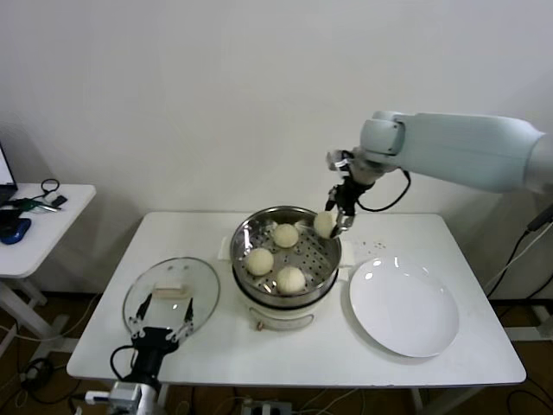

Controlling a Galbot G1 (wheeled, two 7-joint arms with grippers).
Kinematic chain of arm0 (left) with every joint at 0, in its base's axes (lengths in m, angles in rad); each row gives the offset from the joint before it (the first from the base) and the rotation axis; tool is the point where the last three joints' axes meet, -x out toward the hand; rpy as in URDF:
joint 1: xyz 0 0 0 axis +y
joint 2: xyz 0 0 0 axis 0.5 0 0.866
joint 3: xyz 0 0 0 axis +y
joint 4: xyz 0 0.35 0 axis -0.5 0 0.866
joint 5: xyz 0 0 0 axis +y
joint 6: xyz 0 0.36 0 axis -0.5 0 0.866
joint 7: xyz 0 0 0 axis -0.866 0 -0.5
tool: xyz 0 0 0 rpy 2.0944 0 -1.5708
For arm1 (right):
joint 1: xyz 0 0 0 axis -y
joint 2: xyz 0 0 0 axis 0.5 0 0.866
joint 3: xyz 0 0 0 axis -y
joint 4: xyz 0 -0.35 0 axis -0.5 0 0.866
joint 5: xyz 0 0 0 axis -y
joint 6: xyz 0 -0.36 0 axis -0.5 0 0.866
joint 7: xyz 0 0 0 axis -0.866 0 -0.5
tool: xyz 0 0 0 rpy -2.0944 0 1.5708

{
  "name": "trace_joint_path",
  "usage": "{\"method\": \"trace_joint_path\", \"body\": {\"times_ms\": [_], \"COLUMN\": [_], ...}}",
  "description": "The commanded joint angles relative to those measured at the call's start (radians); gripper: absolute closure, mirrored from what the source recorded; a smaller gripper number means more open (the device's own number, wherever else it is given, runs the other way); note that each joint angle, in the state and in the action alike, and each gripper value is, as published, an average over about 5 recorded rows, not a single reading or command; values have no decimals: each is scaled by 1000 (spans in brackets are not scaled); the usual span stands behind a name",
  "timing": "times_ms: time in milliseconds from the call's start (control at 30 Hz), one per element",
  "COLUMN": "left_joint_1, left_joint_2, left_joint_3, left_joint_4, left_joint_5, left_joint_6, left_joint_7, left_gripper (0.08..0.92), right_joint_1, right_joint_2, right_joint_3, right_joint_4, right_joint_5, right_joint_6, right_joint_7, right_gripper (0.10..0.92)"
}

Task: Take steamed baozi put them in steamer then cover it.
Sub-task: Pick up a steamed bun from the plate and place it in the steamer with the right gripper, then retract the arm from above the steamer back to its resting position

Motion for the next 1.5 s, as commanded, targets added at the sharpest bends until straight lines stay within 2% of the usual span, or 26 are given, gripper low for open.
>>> {"method": "trace_joint_path", "body": {"times_ms": [33, 333, 733, 967, 1333, 1500], "left_joint_1": [-2, -13, -22, -22, -25, -21], "left_joint_2": [2, 7, 8, 8, 8, 6], "left_joint_3": [-3, -6, -1, 2, 8, 6], "left_joint_4": [10, 23, 36, 35, 33, 18], "left_joint_5": [-9, -16, -17, -15, -4, 1], "left_joint_6": [-1, 0, 1, 2, 5, 11], "left_joint_7": [1, 0, 0, 0, -1, -1], "left_gripper": [177, 177, 177, 177, 177, 177], "right_joint_1": [-90, -160, -179, -161, -50, -16], "right_joint_2": [110, 144, 139, 123, -14, -132], "right_joint_3": [-27, -20, -11, 7, 41, 95], "right_joint_4": [-34, -111, -123, -112, -9, 30], "right_joint_5": [20, -32, -68, -78, -67, -75], "right_joint_6": [-16, -7, -5, -6, 12, 125], "right_joint_7": [28, 13, 13, 10, -6, 19], "right_gripper": [330, 330, 325, 222, 202, 203]}}
